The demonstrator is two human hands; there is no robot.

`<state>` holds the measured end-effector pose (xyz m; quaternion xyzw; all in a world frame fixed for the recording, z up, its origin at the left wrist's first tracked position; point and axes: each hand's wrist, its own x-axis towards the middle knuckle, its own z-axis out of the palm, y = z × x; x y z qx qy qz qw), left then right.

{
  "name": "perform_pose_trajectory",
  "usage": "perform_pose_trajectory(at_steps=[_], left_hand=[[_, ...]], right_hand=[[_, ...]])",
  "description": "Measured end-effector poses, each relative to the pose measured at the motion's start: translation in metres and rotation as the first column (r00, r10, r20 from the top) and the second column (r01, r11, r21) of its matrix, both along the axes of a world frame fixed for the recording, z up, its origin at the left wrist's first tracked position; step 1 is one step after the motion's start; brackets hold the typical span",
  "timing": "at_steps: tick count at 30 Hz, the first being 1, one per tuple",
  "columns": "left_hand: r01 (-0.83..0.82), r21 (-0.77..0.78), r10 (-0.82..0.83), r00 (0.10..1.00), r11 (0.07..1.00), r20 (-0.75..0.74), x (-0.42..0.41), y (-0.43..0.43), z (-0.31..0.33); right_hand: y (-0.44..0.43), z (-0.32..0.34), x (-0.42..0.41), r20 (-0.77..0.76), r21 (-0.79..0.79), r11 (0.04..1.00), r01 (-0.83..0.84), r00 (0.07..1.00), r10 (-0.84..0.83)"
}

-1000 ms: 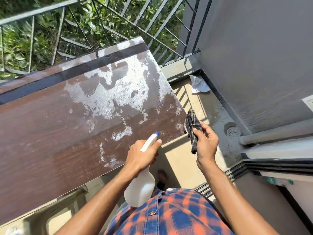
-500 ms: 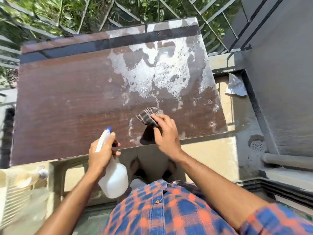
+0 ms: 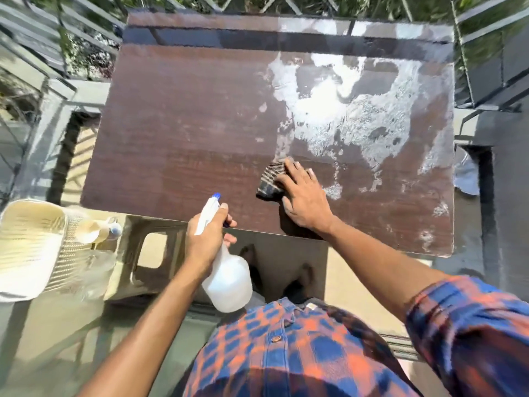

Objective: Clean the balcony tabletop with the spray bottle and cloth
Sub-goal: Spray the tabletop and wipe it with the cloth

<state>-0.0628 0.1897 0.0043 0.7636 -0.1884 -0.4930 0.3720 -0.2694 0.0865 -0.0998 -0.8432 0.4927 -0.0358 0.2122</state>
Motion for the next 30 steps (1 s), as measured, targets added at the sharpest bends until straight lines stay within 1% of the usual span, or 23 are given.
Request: perform_pose_trajectory(at_steps=[2, 5, 8, 10, 13, 15, 18, 20, 22, 25, 27, 30], left_hand=[[-0.009, -0.018, 0.009, 1.0, 1.0, -0.007, 0.002, -0.005, 0.004], [0.004, -0.027, -0.004, 1.0, 1.0, 0.021, 0.003, -0.012, 0.008], [-0.004, -0.041, 0.005, 1.0, 0.999, 0.013, 0.004, -0.018, 0.008], [0.015, -0.046, -0.014, 1.0, 0.999, 0.015, 0.003, -0.021, 0.007], [0.04, -0.028, -0.041, 0.999, 0.999, -0.008, 0.004, -0.025, 0.004], [0.064, -0.017, -0.064, 0.997, 0.998, -0.034, 0.005, -0.028, 0.003], [0.108, -0.01, -0.109, 0.993, 0.994, -0.05, 0.004, -0.031, 0.004], [0.122, -0.018, -0.123, 0.991, 0.992, -0.053, 0.002, -0.034, 0.005], [0.141, -0.02, -0.142, 0.988, 0.99, -0.053, -0.001, -0.036, 0.007], [0.158, -0.03, -0.159, 0.984, 0.987, -0.075, -0.007, -0.039, 0.009], [0.167, -0.032, -0.169, 0.982, 0.986, -0.083, -0.011, -0.041, 0.009], [0.194, -0.029, -0.196, 0.977, 0.981, -0.084, -0.019, -0.044, 0.008]], right_hand=[[-0.029, 0.002, 0.017, -0.067, -0.009, 0.998, 0.058, 0.996, -0.058], [-0.038, 0.004, 0.048, -0.088, 0.0, 0.994, 0.107, 0.99, -0.107], [-0.005, 0.003, 0.062, -0.016, -0.009, 1.0, 0.002, 1.0, -0.002], [0.03, 0.001, 0.052, 0.036, 0.016, 0.997, -0.075, 0.997, 0.075], [0.074, 0.0, 0.006, 0.002, 0.077, 0.99, -0.117, 0.993, 0.117], [0.085, -0.001, -0.04, -0.013, 0.087, 0.995, -0.044, 0.999, 0.046], [0.059, -0.004, -0.1, -0.006, 0.027, 0.977, 0.214, 0.977, -0.214], [0.02, -0.003, -0.113, -0.027, -0.006, 0.929, 0.369, 0.929, -0.369], [-0.018, -0.001, -0.101, -0.055, -0.015, 0.898, 0.439, 0.897, -0.439], [-0.043, 0.002, -0.059, -0.073, -0.012, 0.924, 0.382, 0.921, -0.382], [-0.035, 0.004, -0.028, -0.058, -0.005, 0.961, 0.278, 0.959, -0.278], [0.008, -0.002, 0.0, -0.039, -0.018, 0.995, 0.094, 0.995, -0.095]])
